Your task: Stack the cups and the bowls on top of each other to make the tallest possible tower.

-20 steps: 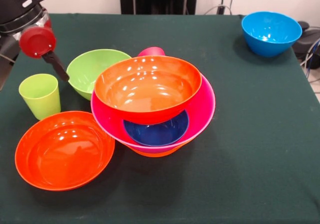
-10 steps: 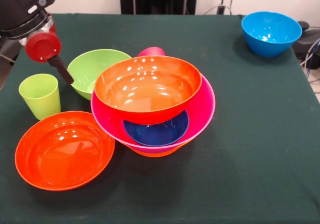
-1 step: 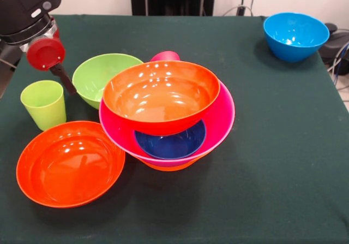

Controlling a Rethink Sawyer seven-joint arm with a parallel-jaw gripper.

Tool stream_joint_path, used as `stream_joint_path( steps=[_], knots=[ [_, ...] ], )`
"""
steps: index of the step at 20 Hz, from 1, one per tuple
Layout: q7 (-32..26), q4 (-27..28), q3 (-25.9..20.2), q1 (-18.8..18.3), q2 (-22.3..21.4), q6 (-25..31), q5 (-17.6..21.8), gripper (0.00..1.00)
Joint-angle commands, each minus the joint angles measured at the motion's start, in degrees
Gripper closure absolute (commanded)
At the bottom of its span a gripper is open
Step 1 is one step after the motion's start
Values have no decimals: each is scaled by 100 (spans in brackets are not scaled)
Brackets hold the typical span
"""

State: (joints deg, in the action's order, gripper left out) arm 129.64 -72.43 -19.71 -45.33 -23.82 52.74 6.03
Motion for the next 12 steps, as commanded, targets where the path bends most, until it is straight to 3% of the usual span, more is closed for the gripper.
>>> stream_joint_path(
  steps=[1,12],
  knots=[
    [-481,438,145,357,-193,-30,571,0],
    [-467,317,62,293,-234,-10,486,0]
  ],
)
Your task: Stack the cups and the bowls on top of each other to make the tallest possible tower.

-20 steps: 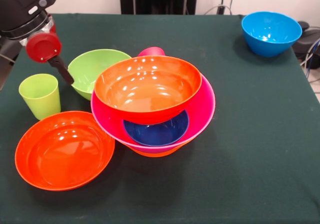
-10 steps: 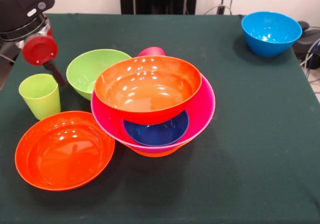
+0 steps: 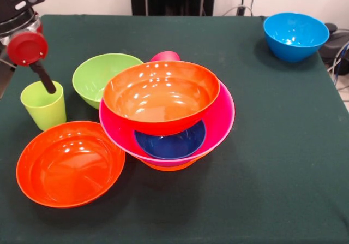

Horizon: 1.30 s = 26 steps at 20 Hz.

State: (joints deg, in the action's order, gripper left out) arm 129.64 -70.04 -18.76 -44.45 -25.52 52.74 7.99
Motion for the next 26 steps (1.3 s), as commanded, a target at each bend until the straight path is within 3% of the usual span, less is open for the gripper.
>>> stream_joint_path(
  steps=[1,26],
  knots=[
    [-452,51,-32,209,-95,12,278,0],
    [-806,551,-45,221,429,20,594,0]
  ],
)
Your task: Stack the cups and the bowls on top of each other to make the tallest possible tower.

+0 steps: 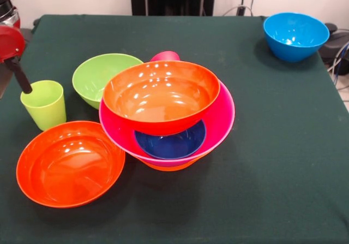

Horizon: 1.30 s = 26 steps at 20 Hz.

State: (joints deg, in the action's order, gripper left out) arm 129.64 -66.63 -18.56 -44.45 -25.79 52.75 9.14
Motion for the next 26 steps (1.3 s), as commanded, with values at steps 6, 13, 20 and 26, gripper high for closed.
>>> stream_joint_path(
  steps=[6,13,20,26],
  knots=[
    [-869,247,-98,212,492,95,443,0],
    [-964,184,-187,157,515,155,372,0],
    [-1114,207,-252,126,566,251,358,0],
    [-1222,260,-281,107,641,314,376,0]
  ],
)
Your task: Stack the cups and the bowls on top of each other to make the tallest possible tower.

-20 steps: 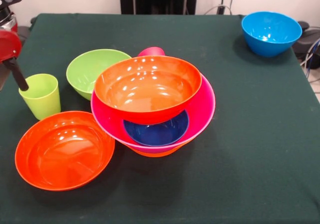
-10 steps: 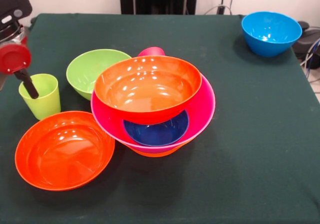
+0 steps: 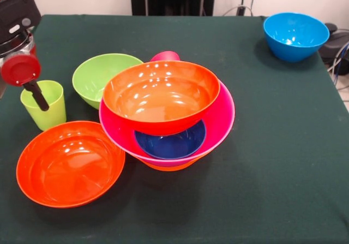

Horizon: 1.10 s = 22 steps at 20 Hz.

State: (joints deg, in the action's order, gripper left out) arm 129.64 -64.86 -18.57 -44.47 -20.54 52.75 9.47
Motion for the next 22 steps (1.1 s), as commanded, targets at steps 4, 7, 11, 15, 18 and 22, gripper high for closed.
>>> stream_joint_path(
  steps=[4,7,11,15,18,22],
  knots=[
    [-1310,246,-295,104,208,436,363,0],
    [-1361,377,-293,114,292,512,390,0],
    [-1398,520,-269,147,444,404,477,0],
    [-1426,718,-252,187,662,283,551,0],
    [-1430,762,-243,199,746,176,574,0],
    [-1464,881,-250,222,841,203,584,0]
  ],
)
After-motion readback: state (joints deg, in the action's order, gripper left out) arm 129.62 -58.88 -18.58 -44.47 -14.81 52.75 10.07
